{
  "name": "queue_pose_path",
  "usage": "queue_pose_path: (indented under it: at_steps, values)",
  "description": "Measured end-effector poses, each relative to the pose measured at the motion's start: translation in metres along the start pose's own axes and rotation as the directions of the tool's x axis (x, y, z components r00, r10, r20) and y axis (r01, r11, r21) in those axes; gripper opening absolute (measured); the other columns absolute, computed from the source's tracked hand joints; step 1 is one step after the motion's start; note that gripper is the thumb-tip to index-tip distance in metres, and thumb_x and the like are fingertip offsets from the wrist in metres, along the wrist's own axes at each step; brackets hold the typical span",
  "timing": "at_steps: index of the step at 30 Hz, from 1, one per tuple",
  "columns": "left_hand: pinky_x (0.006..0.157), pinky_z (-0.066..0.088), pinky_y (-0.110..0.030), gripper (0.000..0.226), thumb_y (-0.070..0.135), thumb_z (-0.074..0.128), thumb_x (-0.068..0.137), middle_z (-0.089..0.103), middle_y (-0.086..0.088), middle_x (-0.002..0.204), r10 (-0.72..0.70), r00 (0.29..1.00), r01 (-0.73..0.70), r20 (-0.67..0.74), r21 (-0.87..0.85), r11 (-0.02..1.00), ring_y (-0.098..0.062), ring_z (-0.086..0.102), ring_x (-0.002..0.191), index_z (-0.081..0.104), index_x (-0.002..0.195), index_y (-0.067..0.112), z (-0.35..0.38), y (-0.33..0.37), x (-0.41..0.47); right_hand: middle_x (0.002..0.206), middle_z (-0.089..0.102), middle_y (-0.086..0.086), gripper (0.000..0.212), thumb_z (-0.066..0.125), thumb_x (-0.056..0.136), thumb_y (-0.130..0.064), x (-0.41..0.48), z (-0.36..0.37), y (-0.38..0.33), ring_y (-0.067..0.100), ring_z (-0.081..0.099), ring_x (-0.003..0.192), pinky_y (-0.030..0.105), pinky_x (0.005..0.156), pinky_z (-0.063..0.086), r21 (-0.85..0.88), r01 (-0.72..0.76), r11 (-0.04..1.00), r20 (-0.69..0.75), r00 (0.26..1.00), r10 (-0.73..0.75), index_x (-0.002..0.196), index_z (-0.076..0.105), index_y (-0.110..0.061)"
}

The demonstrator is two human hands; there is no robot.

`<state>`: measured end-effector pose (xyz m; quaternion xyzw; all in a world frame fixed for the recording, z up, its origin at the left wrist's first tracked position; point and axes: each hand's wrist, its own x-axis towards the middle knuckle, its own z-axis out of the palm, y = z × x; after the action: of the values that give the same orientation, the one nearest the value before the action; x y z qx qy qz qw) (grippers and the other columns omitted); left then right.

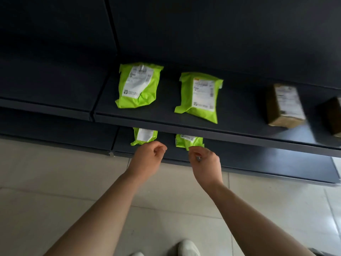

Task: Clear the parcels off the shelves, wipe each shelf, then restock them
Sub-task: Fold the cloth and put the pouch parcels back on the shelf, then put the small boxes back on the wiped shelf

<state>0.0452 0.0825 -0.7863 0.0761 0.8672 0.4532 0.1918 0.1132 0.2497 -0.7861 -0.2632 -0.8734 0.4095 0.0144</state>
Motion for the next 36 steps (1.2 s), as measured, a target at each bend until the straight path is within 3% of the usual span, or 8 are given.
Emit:
queue_pose_path:
  at_steps: [7,12,15,17,21,26,30,36]
  values:
    - [0.072,0.049,-0.03,0.016,0.023,0.052,0.096,0.069,0.002,0.093,0.032,0.998,-0.031,0.054,-0.018,0.999,-0.017,0.066,0.085,0.067,0.1,0.019,-0.062,0.181,-0.087,0.083,0.068,-0.006,0.018,0.054,0.093,-0.021,-0.079,-0.17,-0.104,0.008,0.058,0.073,0.023,0.066,0.042,0.043,-0.066,0.997,-0.081,0.994,0.07,0.093,0.072,-0.022]
    - [0.072,0.045,-0.021,0.017,0.025,0.053,0.096,0.067,0.008,0.093,0.184,0.972,-0.188,0.146,0.013,0.982,-0.008,0.062,0.084,0.068,0.103,0.02,-0.08,0.315,-0.137,0.085,0.066,-0.016,0.019,0.057,0.094,-0.027,-0.137,-0.297,-0.161,0.004,0.063,0.082,0.02,0.075,0.05,0.077,-0.093,0.993,-0.236,0.966,0.109,0.102,0.073,-0.022]
    - [0.069,0.045,-0.018,0.016,0.026,0.052,0.096,0.066,0.012,0.09,0.292,0.926,-0.301,0.239,0.004,0.953,-0.006,0.061,0.083,0.067,0.1,0.023,-0.081,0.402,-0.173,0.087,0.062,-0.021,0.022,0.056,0.095,-0.029,-0.181,-0.376,-0.182,-0.007,0.059,0.077,0.005,0.069,0.04,0.11,-0.123,0.986,-0.384,0.91,0.156,0.109,0.072,-0.022]
    - [0.068,0.045,-0.018,0.017,0.028,0.051,0.095,0.066,0.014,0.087,0.333,0.905,-0.348,0.265,0.011,0.937,-0.004,0.061,0.081,0.067,0.099,0.026,-0.079,0.43,-0.186,0.086,0.061,-0.023,0.022,0.056,0.095,-0.029,-0.197,-0.399,-0.192,-0.009,0.058,0.077,0.003,0.067,0.037,0.097,-0.123,0.988,-0.417,0.896,0.152,0.108,0.072,-0.023]
    - [0.064,0.04,-0.01,0.014,0.028,0.052,0.094,0.065,0.015,0.082,0.447,0.803,-0.482,0.394,-0.013,0.876,-0.005,0.059,0.077,0.066,0.094,0.029,-0.049,0.501,-0.227,0.095,0.068,-0.016,0.023,0.056,0.092,-0.029,-0.254,-0.469,-0.193,0.0,0.06,0.086,0.008,0.072,0.039,0.157,-0.167,0.973,-0.559,0.798,0.227,0.106,0.073,-0.024]
    - [0.075,0.047,-0.027,0.017,0.027,0.051,0.096,0.067,0.008,0.091,0.524,0.649,-0.594,0.552,-0.064,0.802,-0.012,0.062,0.087,0.066,0.101,0.023,0.01,0.564,-0.291,0.101,0.073,-0.004,0.022,0.058,0.091,-0.027,-0.33,-0.532,-0.158,0.011,0.066,0.095,0.031,0.087,0.052,0.257,-0.246,0.934,-0.667,0.654,0.356,0.105,0.074,-0.02]
    - [0.07,0.045,-0.019,0.017,0.022,0.053,0.096,0.067,0.005,0.091,0.571,0.523,-0.652,0.633,-0.134,0.746,-0.008,0.061,0.081,0.066,0.104,0.018,0.068,0.604,-0.349,0.089,0.073,-0.006,0.016,0.062,0.089,-0.025,-0.394,-0.576,-0.114,0.009,0.066,0.087,0.027,0.082,0.052,0.377,-0.265,0.887,-0.727,0.509,0.461,0.097,0.075,-0.021]
    - [0.081,0.052,-0.03,0.011,0.023,0.055,0.094,0.069,0.005,0.09,0.591,0.358,-0.698,0.723,-0.212,0.683,-0.017,0.064,0.086,0.066,0.096,0.023,0.176,0.65,-0.451,0.084,0.072,-0.006,0.014,0.062,0.089,-0.024,-0.5,-0.65,-0.03,0.01,0.065,0.082,0.026,0.079,0.05,0.402,-0.357,0.843,-0.788,0.335,0.517,0.093,0.075,-0.019]
